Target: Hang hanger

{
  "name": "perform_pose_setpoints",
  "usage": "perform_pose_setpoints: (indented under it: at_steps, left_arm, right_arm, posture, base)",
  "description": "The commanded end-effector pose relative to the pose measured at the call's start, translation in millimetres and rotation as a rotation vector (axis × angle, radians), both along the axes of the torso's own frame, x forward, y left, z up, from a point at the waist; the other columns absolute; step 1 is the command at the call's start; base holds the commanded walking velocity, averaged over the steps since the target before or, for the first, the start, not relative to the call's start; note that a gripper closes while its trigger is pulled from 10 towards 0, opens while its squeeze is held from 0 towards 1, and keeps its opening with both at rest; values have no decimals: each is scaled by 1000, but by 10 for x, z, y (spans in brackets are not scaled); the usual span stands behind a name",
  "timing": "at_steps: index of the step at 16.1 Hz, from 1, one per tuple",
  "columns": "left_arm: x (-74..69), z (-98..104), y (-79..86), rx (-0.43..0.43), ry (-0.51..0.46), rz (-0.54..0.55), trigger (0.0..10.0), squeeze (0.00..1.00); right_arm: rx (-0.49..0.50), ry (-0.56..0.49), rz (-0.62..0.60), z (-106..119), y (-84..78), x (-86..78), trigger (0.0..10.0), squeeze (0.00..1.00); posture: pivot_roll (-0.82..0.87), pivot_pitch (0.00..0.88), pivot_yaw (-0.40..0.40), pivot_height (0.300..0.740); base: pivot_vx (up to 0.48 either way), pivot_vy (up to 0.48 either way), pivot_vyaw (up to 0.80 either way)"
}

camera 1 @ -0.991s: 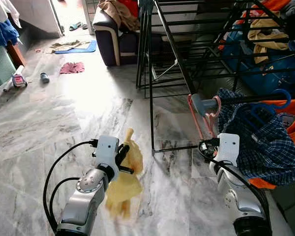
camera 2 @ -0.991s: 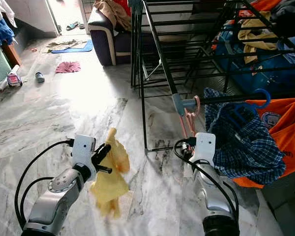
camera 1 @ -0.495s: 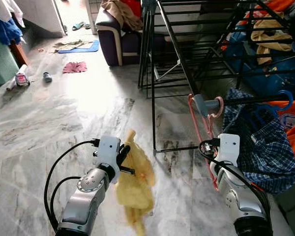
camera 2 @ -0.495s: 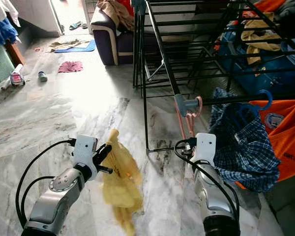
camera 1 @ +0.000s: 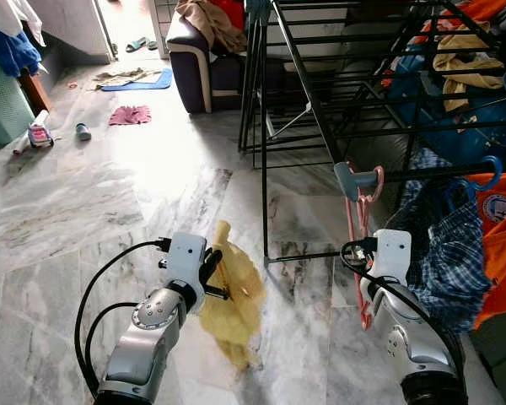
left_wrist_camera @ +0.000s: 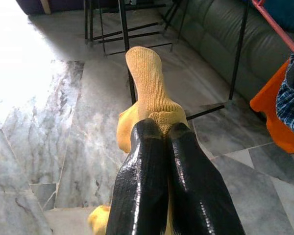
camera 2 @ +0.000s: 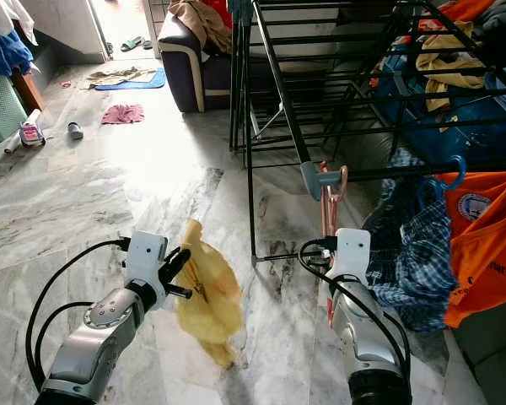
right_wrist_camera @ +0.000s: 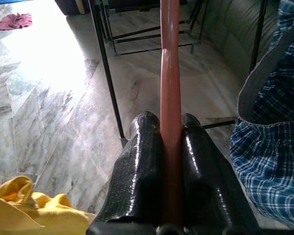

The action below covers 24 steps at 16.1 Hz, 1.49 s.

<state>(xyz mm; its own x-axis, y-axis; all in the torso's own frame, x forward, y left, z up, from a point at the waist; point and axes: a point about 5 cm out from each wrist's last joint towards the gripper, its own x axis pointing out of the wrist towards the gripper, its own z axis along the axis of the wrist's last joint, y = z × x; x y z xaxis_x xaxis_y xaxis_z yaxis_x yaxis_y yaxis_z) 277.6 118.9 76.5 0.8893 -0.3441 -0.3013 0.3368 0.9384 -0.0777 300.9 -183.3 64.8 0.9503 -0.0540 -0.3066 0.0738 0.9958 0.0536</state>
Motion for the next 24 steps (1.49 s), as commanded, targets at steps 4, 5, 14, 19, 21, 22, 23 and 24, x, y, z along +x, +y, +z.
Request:
perform_pose_setpoints:
  at_steps: [4,5,14,19,21,22,23,24]
  left_arm:
    - [13,28,-22,14,-13,-8,10000,0]
    - [23,34,-13,30,-24,16,10000,0]
    - [10,5,-11,56,-25,33,10000,0]
    - [-4,26,-15,70,-40,25,10000,0]
    - [-15,25,-16,77,-44,26,10000,0]
    - [-19,22,-11,78,-43,28,10000,0]
    - [-26,14,1,79,-41,31,10000,0]
    - [-35,1,15,83,-38,36,10000,0]
  right_arm:
    - [-7,-32,-22,57,-34,-13,0,0]
    - [0,-106,-45,174,-63,-17,0,0]
    - [-89,-186,-5,174,-174,-420,941,0]
    - [-66,-175,-2,137,-91,-509,10000,0]
    - [-63,-176,0,140,-79,-513,10000,0]
    - [-62,-174,-1,137,-78,-519,10000,0]
    - [-60,-172,-1,134,-72,-522,10000,0]
    - [-57,-170,1,130,-63,-525,10000,0]
  posture:
    - [-3,36,-33,740]
    - [-2,36,-34,740]
    - [-18,52,-30,740]
    - [-23,65,-20,740]
    - [-20,68,-21,740]
    - [-20,69,-23,740]
    - [-19,70,-25,740]
    - [-18,71,-26,740]
  base:
    - [0,0,0]
    - [0,0,0]
    - [0,0,0]
    - [0,0,0]
    - [-270,0,0]
    - [-277,0,0]
    - [-341,0,0]
    - [-345,0,0]
